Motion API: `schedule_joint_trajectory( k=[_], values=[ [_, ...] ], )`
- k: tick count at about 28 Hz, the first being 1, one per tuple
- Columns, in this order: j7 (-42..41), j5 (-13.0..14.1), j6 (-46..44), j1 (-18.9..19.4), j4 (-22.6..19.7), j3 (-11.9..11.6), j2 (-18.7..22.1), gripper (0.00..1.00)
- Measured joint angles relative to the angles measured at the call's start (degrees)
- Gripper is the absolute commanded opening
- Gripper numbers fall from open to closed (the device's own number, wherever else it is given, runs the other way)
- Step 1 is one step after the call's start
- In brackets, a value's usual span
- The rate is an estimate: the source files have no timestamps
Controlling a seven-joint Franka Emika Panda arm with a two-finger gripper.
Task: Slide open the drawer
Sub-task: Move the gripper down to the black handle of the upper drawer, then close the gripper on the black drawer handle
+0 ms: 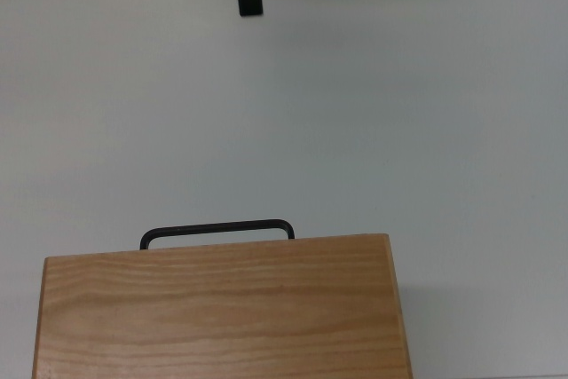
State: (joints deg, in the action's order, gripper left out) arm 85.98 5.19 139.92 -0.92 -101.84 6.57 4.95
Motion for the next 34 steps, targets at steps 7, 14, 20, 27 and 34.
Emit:
schedule_joint_trajectory(
  k=[7, 14, 20, 27, 34],
  values=[
    [0.0, 0.0, 8.09, 6.07, 1.24, -5.57, -6.74, 1.0],
    [0.0, 0.0, 9.21, 6.19, 6.49, -6.73, -14.3, 1.0],
    [-0.12, -0.01, 12.77, 5.76, 9.81, -6.94, -19.7, 1.0],
    [-0.21, -0.15, 13.96, 5.43, 12.44, -7.03, -23.92, 1.0],
    [-0.79, -0.32, 13.96, 5.19, 13.8, -7.07, -26.06, 0.92]
  ],
)
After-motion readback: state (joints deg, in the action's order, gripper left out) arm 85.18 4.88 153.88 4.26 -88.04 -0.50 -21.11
